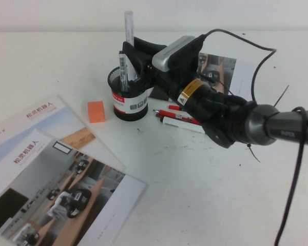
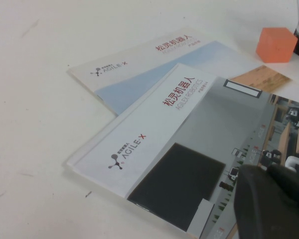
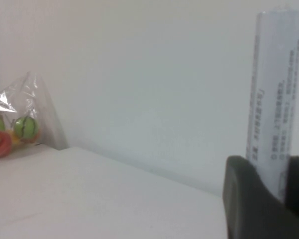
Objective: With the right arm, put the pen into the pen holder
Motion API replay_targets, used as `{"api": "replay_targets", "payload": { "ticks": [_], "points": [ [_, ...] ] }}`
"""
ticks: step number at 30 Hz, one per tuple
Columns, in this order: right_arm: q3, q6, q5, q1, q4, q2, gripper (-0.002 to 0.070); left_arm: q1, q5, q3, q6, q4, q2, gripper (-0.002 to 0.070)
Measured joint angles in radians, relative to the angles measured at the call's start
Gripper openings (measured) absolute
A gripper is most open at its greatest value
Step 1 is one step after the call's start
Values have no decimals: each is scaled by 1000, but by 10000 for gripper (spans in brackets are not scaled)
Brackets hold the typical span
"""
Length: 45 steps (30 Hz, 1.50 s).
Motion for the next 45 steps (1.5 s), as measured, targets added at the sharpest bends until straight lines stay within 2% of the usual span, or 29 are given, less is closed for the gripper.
{"api": "replay_targets", "payload": {
  "ticks": [11,18,20,21,25,27,29,31,33,35,38,39,40,42,45],
  "points": [
    [-162,-24,33,-2,14,124,115,0,0,0,0,0,0,-1],
    [-189,-34,79,-2,18,153,121,0,0,0,0,0,0,-1],
    [-189,-36,94,-2,18,160,158,0,0,0,0,0,0,-1],
    [-189,-36,102,-2,18,159,199,0,0,0,0,0,0,-1],
    [-191,-28,104,-4,19,159,422,0,0,0,0,0,0,-1],
    [-191,-25,104,-4,19,159,510,0,0,0,0,0,0,-1],
    [-191,-25,102,-4,15,159,545,0,0,0,0,0,0,-1],
    [-191,-23,91,-4,11,159,550,0,0,0,0,0,0,-1],
    [-191,-21,82,-4,1,146,529,0,0,0,0,0,0,-1],
    [-184,-21,79,-4,-8,115,454,0,0,0,0,0,0,-1],
    [-140,-21,71,-6,-32,27,251,0,0,0,0,0,0,-1],
    [-112,-21,66,-10,-44,-11,146,0,0,0,0,0,0,-1],
    [-79,-21,67,-12,-48,-44,101,0,0,0,0,0,0,-1],
    [22,-21,88,-20,-50,-154,24,0,0,0,0,0,0,-1],
    [99,-21,123,-22,-48,-233,3,0,0,0,0,0,0,-1]
  ]
}}
